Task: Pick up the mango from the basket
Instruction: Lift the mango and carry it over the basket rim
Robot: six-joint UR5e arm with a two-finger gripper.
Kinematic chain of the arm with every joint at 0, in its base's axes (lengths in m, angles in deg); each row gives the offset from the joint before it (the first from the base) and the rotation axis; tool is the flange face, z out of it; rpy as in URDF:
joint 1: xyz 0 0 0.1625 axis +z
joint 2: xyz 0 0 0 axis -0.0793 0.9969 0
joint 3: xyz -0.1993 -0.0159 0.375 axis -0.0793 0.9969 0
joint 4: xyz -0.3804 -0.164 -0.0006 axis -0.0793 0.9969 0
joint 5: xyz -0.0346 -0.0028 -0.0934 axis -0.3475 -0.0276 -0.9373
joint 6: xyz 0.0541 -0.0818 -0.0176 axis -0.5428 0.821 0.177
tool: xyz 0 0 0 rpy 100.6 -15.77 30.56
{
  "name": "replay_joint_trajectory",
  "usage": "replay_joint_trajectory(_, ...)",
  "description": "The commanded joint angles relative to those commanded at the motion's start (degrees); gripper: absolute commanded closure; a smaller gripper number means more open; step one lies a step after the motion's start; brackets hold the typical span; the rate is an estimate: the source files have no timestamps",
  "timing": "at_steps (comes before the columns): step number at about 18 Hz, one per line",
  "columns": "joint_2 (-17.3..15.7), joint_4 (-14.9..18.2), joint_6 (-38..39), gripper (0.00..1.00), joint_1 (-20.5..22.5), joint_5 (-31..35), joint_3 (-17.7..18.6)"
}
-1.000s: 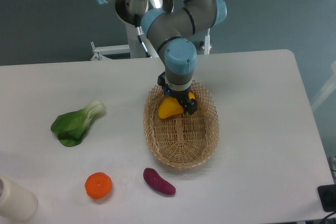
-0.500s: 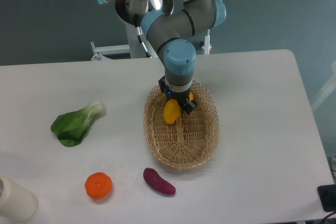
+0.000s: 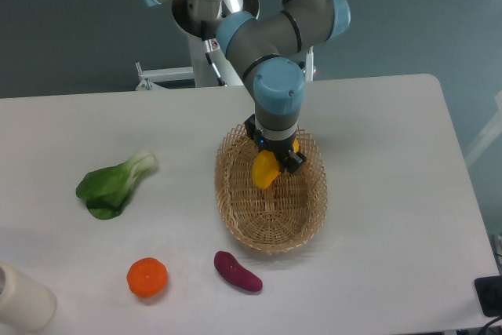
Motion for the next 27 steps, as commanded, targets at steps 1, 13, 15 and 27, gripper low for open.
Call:
replay_joint_trajectory(1,0.44,0.09,0.09,0.72,0.09,-0.09,-1.58)
replay_joint_trajectory(13,3.6,0.18,1.05,0.72,1.5,-2.99,-11.87)
replay_joint_trajectory(15,4.65,0.18,1.05,0.72,1.41,-2.99,-13.89)
replay_joint_trajectory(27,8.35,0.18,-0.09,0.69,3.87,-2.73,-19.26)
